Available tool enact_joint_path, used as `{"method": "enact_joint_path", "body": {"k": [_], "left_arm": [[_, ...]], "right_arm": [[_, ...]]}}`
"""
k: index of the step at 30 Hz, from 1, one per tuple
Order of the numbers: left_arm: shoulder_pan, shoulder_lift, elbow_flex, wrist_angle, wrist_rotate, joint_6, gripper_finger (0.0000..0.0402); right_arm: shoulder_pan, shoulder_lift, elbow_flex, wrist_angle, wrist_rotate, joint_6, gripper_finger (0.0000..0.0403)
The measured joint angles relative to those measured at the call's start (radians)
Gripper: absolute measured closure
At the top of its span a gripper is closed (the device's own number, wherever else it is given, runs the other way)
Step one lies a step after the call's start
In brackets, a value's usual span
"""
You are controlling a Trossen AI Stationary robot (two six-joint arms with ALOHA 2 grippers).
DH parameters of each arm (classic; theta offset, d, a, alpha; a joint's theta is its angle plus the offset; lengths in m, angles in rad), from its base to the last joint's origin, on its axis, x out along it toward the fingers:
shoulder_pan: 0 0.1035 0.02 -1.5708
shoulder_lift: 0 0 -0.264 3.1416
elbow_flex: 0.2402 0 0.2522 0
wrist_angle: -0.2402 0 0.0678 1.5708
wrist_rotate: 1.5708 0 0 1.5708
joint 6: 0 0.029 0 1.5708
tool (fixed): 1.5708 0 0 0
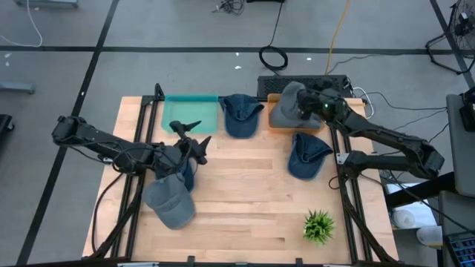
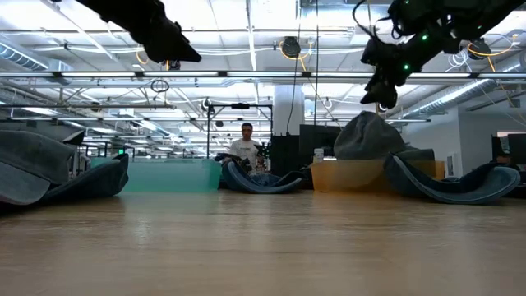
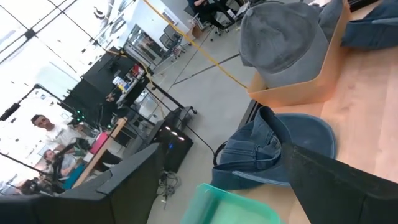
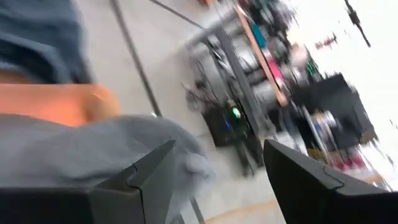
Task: Pick & Place hat
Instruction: Put the top gray cap into the orange bin
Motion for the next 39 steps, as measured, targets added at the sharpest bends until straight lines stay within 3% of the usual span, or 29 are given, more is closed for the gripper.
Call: {"method": "enact_joint_path", "body": {"k": [5,12,17,21,30,39], "left_arm": [[0.025,0.000,0.000,0.000,0.042,-0.029,0.0066],[0.033,0.000,0.000,-0.028,0.042,-0.038,0.0066],[0.035,0.000,0.000,-0.032,0.049,-0.033,0.0066],[0.045,0.000,0.000,-0.037,0.087,-0.038,0.0066],[0.070,0.000,0.000,-0.046,0.146,-0.041,0.0066],[0.069,0.000,0.000,-0.113,0.146,-0.081,0.0066]], "right_arm": [[-0.020,0.072,0.000,0.004,0.056,0.034,0.0177],[-0.019,0.128,0.000,-0.198,0.048,0.223,0.0177],[0.028,0.124,0.000,-0.323,-0.053,0.392,0.0177],[0.085,0.121,0.000,-0.376,-0.050,0.435,0.0177],[0.119,0.105,0.002,-0.210,-0.232,0.568,0.0182],[0.121,0.092,0.002,-0.426,0.113,0.542,0.0186]]}}
